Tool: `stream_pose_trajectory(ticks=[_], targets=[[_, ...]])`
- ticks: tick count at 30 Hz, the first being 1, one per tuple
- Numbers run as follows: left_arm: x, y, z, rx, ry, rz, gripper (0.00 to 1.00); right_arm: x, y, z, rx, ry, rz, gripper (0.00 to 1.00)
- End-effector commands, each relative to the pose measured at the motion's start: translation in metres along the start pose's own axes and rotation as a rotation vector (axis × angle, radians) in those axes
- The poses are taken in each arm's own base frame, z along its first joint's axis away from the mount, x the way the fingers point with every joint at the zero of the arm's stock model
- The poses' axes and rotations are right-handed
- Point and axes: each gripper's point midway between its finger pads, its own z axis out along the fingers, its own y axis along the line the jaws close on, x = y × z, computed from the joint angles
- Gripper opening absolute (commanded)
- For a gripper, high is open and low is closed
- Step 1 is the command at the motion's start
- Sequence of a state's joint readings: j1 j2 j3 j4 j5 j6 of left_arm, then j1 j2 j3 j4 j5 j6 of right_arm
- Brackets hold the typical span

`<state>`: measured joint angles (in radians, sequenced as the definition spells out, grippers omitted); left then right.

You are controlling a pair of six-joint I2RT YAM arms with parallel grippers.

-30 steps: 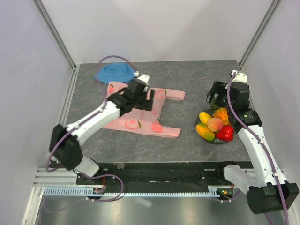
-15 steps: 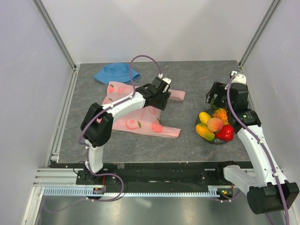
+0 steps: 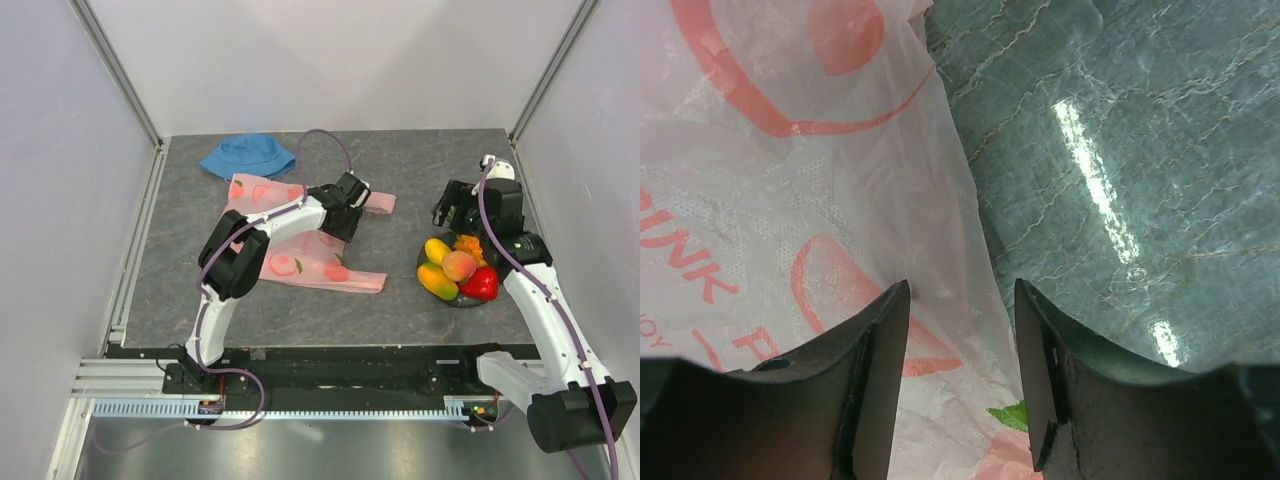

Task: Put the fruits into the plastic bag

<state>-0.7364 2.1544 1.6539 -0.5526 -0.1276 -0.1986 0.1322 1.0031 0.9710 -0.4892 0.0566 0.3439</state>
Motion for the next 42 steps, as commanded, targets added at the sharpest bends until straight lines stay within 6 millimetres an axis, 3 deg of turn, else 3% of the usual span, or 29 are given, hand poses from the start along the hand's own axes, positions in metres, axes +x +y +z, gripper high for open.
stream_pose_trajectory(ticks=[1, 10, 12, 13, 14, 16, 19, 21, 23, 25, 27, 29, 30, 37, 40, 42], targets=[[-0.004, 0.003, 0.001, -0.033, 0.015, -0.033, 0.51, -0.001, 0.011, -0.004, -0.061, -0.006, -0.011, 0.87], [0.027, 0.010, 0.026, -0.075, 0.106, -0.013, 0.44, 0.001, 0.010, -0.011, -0.071, -0.030, -0.019, 0.88], [0.030, 0.010, 0.028, -0.069, 0.113, -0.014, 0.35, -0.003, 0.010, -0.011, -0.071, -0.032, -0.039, 0.88], [0.029, 0.009, 0.027, -0.067, 0.112, -0.011, 0.29, -0.003, 0.010, -0.011, -0.070, -0.030, -0.044, 0.88], [0.028, 0.009, 0.025, -0.065, 0.108, -0.014, 0.15, -0.004, 0.010, -0.011, -0.070, -0.032, -0.048, 0.88], [0.024, 0.005, 0.020, -0.040, 0.100, -0.020, 0.06, -0.006, 0.011, -0.009, -0.068, -0.029, -0.051, 0.88], [0.005, -0.007, -0.009, 0.038, 0.043, -0.046, 0.02, -0.009, 0.013, -0.004, -0.069, -0.027, -0.042, 0.88], [-0.019, -0.012, -0.039, 0.085, -0.032, -0.067, 0.01, -0.011, 0.014, 0.002, -0.065, -0.017, -0.034, 0.88], [-0.040, -0.014, -0.072, 0.135, -0.107, -0.104, 0.02, -0.012, 0.024, 0.006, -0.110, 0.003, -0.018, 0.87], [-0.054, -0.023, -0.091, 0.278, -0.159, -0.126, 0.02, -0.019, 0.035, 0.012, -0.147, 0.008, -0.003, 0.86], [-0.075, -0.028, -0.122, 0.397, -0.250, -0.141, 0.02, -0.026, 0.047, 0.016, -0.175, -0.004, 0.016, 0.85], [-0.077, -0.029, -0.134, 0.455, -0.272, -0.142, 0.02, -0.028, 0.060, 0.019, -0.200, -0.002, 0.036, 0.85], [-0.085, -0.027, -0.149, 0.495, -0.311, -0.153, 0.02, -0.036, 0.067, 0.017, -0.217, -0.021, 0.046, 0.85], [-0.082, -0.005, -0.173, 0.681, -0.340, -0.302, 0.01, -0.049, 0.136, -0.003, -0.427, -0.057, 0.160, 0.81], [-0.077, -0.005, -0.177, 0.751, -0.318, -0.312, 0.02, -0.051, 0.170, -0.021, -0.524, -0.090, 0.210, 0.80], [-0.075, -0.010, -0.182, 0.795, -0.315, -0.301, 0.01, -0.048, 0.177, -0.022, -0.535, -0.112, 0.252, 0.78]])
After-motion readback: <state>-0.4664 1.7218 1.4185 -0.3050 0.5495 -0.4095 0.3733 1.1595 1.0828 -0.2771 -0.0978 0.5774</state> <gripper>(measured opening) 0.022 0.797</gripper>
